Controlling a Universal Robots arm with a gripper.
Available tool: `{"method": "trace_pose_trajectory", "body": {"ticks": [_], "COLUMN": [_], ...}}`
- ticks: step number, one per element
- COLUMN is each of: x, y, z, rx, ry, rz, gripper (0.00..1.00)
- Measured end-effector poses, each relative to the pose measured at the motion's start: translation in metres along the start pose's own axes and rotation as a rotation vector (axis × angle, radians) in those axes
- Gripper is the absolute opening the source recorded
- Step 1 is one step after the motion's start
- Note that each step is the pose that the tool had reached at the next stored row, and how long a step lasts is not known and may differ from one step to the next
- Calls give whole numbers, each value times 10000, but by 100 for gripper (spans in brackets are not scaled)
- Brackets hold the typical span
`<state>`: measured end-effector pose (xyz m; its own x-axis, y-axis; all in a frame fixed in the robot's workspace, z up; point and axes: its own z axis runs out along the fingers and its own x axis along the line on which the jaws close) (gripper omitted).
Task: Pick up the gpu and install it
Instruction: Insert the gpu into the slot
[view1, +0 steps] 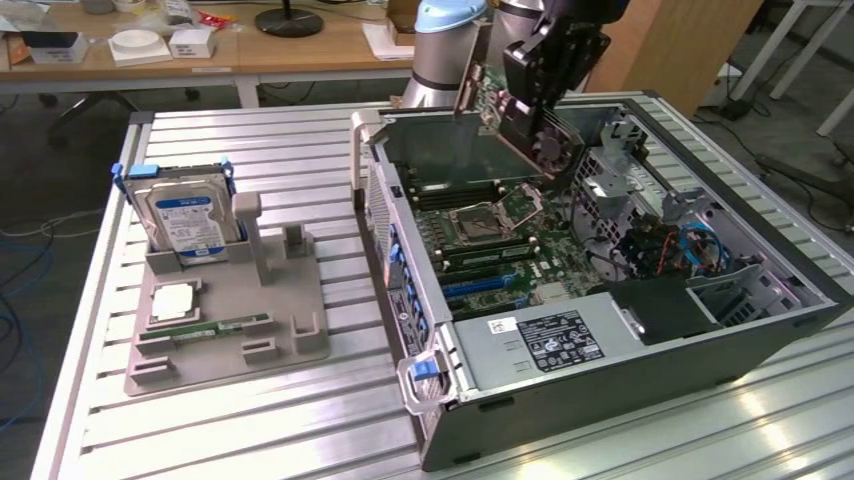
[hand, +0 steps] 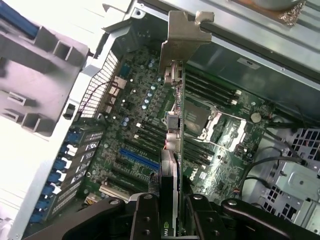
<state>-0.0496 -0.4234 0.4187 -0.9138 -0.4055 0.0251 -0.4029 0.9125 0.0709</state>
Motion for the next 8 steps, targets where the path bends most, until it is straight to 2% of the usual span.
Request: {"method": "trace_pose_trajectory", "body": {"ticks": [8], "x": [0], "y": [0], "z": [0], "rx": [23], "ry": [65], "rz": [-917], "gripper": [26]}}
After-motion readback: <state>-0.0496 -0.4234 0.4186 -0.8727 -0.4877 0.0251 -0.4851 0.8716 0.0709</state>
